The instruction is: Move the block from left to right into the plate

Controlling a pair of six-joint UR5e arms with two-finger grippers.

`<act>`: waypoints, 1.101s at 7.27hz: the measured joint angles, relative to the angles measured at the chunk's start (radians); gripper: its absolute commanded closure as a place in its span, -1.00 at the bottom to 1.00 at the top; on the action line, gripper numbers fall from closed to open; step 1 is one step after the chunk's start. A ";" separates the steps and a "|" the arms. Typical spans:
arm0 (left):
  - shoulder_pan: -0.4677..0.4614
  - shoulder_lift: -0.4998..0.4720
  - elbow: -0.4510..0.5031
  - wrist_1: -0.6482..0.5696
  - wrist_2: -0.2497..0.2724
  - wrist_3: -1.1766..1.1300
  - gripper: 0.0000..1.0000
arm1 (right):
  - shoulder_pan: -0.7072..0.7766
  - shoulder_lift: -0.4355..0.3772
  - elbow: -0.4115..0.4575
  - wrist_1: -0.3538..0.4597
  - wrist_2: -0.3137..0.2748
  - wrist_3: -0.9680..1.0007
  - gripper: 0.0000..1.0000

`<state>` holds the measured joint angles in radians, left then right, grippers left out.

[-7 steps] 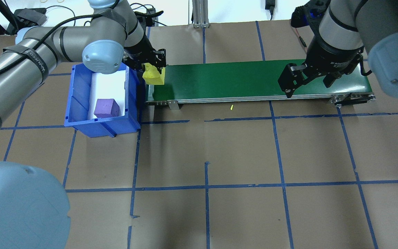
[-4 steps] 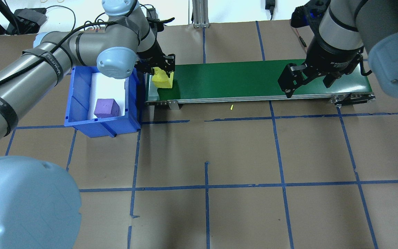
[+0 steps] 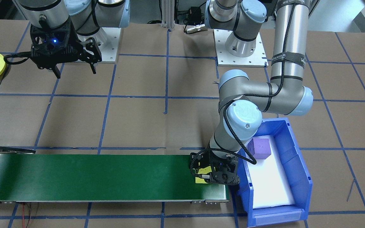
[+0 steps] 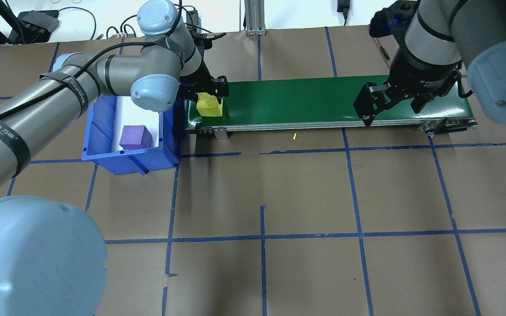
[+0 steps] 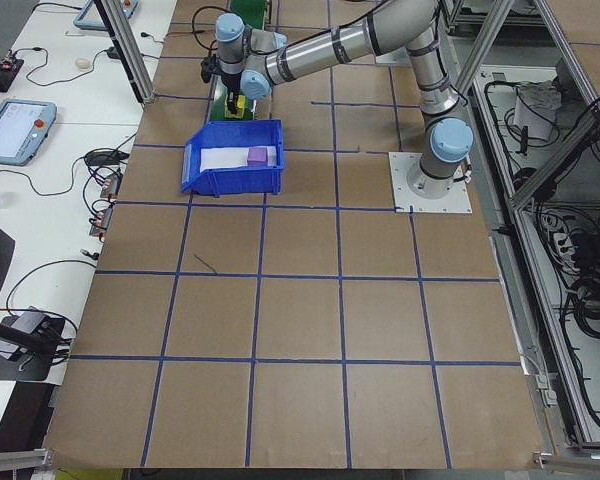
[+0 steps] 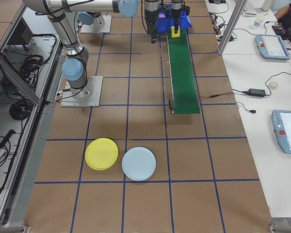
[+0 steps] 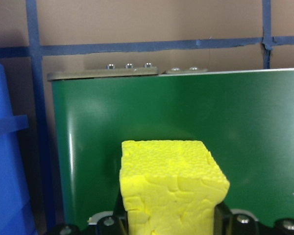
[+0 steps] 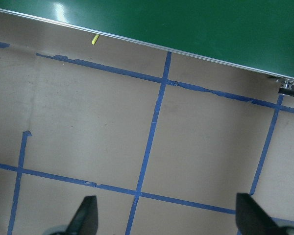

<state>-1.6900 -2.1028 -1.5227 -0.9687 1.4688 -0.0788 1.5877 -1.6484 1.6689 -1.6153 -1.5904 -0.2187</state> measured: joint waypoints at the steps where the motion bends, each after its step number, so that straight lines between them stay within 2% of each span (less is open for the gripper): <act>1: -0.001 0.015 -0.001 0.003 0.000 -0.001 -1.00 | -0.003 0.001 0.000 0.000 0.013 -0.017 -1.00; 3: -0.001 0.080 0.003 -0.055 0.001 0.002 -1.00 | -0.038 0.024 -0.003 -0.004 0.025 -0.041 -0.94; 4: 0.002 0.109 0.010 -0.085 0.008 0.004 -1.00 | -0.055 0.073 -0.012 -0.049 0.031 -0.048 -0.90; 5: 0.013 0.127 0.018 -0.101 0.034 0.005 -1.00 | -0.062 0.135 -0.027 -0.122 0.048 -0.059 -1.00; 6: 0.047 0.144 0.023 -0.118 0.069 0.005 -1.00 | -0.065 0.195 -0.060 -0.179 0.078 -0.073 -1.00; 8: 0.196 0.168 0.009 -0.185 0.074 0.043 -1.00 | -0.065 0.312 -0.156 -0.230 0.127 -0.020 -1.00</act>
<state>-1.4935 -1.9347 -1.5133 -1.1537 1.5424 -0.0360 1.5227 -1.3361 1.5128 -1.8455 -1.4633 -0.2390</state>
